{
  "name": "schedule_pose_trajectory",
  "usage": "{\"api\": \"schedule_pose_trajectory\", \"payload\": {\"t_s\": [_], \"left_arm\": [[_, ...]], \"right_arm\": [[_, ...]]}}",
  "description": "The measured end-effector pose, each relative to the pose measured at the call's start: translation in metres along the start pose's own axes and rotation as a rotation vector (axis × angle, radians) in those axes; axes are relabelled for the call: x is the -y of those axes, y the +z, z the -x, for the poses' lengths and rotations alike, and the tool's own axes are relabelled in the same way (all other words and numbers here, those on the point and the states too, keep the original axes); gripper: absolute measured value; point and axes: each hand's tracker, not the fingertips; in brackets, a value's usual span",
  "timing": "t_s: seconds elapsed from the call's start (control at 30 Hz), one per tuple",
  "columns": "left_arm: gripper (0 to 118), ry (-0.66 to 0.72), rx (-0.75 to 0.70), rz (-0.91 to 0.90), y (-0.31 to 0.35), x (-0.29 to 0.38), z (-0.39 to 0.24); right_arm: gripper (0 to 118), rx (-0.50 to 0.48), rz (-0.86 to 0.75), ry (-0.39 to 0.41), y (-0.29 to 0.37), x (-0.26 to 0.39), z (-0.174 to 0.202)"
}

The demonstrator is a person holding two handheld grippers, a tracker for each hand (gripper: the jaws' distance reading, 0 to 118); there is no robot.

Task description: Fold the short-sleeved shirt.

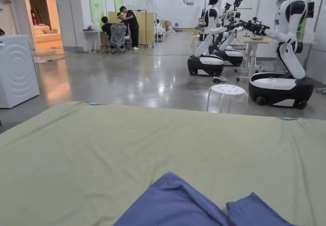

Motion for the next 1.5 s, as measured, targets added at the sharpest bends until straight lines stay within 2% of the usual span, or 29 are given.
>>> {"api": "schedule_pose_trajectory", "payload": {"t_s": [0.13, 0.17, 0.2, 0.23, 0.3, 0.33, 0.43, 0.57, 0.7, 0.87, 0.9, 0.93, 0.97, 1.0, 1.13, 1.27, 1.5], "left_arm": [[6, -0.074, -0.030, 0.054, 0.013, 0.021, -0.005], [6, -0.060, -0.012, 0.048, 0.015, 0.021, -0.017], [7, -0.059, 0.027, 0.037, 0.018, 0.022, -0.017], [12, -0.065, 0.028, 0.022, 0.022, 0.022, -0.018], [35, -0.125, -0.017, -0.056, 0.031, 0.015, -0.019], [39, -0.147, -0.021, -0.099, 0.036, 0.012, -0.023], [47, -0.202, -0.056, -0.244, 0.060, 0.002, -0.045], [47, -0.311, -0.143, -0.418, 0.093, -0.010, -0.083], [47, -0.383, -0.184, -0.547, 0.115, -0.013, -0.119], [44, -0.394, -0.137, -0.535, 0.128, -0.016, -0.150], [36, -0.397, -0.126, -0.536, 0.130, -0.015, -0.154], [11, -0.392, -0.120, -0.540, 0.131, -0.014, -0.158], [7, -0.376, -0.151, -0.551, 0.128, -0.010, -0.152], [5, -0.379, -0.149, -0.543, 0.128, -0.010, -0.153], [2, -0.387, -0.147, -0.526, 0.130, -0.005, -0.148], [2, -0.382, -0.149, -0.519, 0.129, -0.002, -0.142], [3, -0.312, -0.128, -0.467, 0.125, 0.001, -0.117]], "right_arm": [[6, -0.026, 0.010, -0.039, 0.007, 0.018, -0.014], [11, -0.018, 0.012, -0.037, 0.006, 0.018, -0.015], [23, -0.007, 0.020, -0.033, 0.005, 0.017, -0.016], [40, 0.029, 0.036, -0.005, 0.004, 0.017, -0.017], [59, 0.036, 0.031, 0.038, 0.008, 0.017, -0.018], [69, 0.036, 0.026, 0.047, 0.011, 0.016, -0.019], [68, 0.041, -0.019, 0.077, 0.033, 0.010, -0.023], [68, 0.047, -0.222, 0.136, 0.073, -0.004, -0.017], [68, -0.015, -0.397, 0.183, 0.105, -0.021, 0.004], [57, -0.142, -0.452, 0.177, 0.114, -0.039, 0.021], [42, -0.143, -0.456, 0.175, 0.113, -0.040, 0.023], [17, -0.136, -0.462, 0.173, 0.113, -0.040, 0.030], [4, -0.127, -0.475, 0.177, 0.113, -0.039, 0.036], [1, -0.111, -0.489, 0.192, 0.113, -0.038, 0.040], [0, -0.153, -0.455, 0.224, 0.109, -0.039, 0.049], [0, -0.128, -0.461, 0.246, 0.107, -0.039, 0.057], [0, -0.151, -0.458, 0.219, 0.107, -0.044, 0.058]]}}
